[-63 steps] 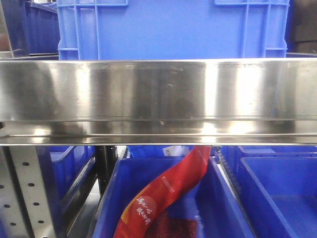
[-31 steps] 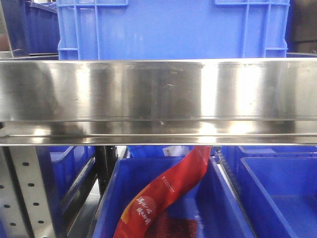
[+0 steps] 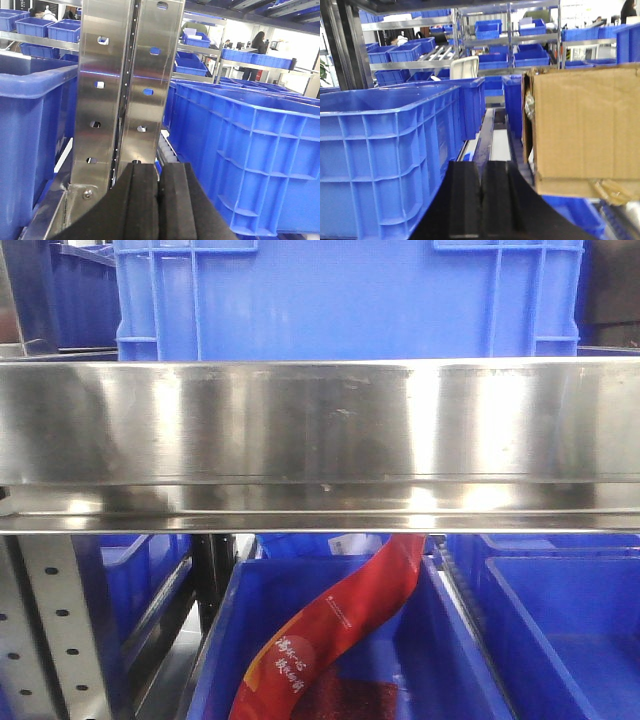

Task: Grab PVC pipe and place in blue bin

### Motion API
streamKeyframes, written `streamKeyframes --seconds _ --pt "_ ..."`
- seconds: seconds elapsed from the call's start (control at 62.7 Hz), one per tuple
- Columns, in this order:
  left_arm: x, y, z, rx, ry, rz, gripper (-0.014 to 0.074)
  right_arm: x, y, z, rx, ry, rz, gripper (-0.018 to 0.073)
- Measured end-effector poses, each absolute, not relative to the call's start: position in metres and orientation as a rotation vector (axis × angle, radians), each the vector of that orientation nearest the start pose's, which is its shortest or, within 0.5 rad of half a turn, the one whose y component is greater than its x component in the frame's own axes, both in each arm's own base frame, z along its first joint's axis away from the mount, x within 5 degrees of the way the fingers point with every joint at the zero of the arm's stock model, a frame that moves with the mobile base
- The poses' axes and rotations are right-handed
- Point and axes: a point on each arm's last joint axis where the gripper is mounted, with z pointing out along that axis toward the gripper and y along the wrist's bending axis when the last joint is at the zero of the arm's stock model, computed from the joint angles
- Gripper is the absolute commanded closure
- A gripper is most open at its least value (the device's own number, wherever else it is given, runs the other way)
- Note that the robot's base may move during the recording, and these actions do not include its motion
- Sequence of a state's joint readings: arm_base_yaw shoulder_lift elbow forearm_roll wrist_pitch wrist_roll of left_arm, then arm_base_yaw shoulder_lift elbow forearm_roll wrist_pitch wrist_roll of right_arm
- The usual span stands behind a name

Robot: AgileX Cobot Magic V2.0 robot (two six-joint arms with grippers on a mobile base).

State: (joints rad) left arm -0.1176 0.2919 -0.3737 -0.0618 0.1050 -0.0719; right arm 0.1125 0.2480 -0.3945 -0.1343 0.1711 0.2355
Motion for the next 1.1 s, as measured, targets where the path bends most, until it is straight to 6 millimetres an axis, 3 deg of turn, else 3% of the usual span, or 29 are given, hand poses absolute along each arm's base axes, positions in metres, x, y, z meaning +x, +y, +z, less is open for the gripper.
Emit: streamKeyframes --seconds 0.159,0.622,1.1 --pt "0.074 -0.009 0.311 -0.007 1.508 -0.206 0.0707 0.058 0.006 0.305 -0.094 1.474 0.069 0.0715" --pt "0.074 -0.009 0.311 -0.007 1.508 -0.206 0.0707 0.057 0.003 0.219 -0.007 1.464 0.091 0.0715" --pt "0.074 -0.009 0.311 -0.007 1.506 -0.207 0.0707 0.056 0.003 0.215 -0.008 1.465 0.091 0.0715"
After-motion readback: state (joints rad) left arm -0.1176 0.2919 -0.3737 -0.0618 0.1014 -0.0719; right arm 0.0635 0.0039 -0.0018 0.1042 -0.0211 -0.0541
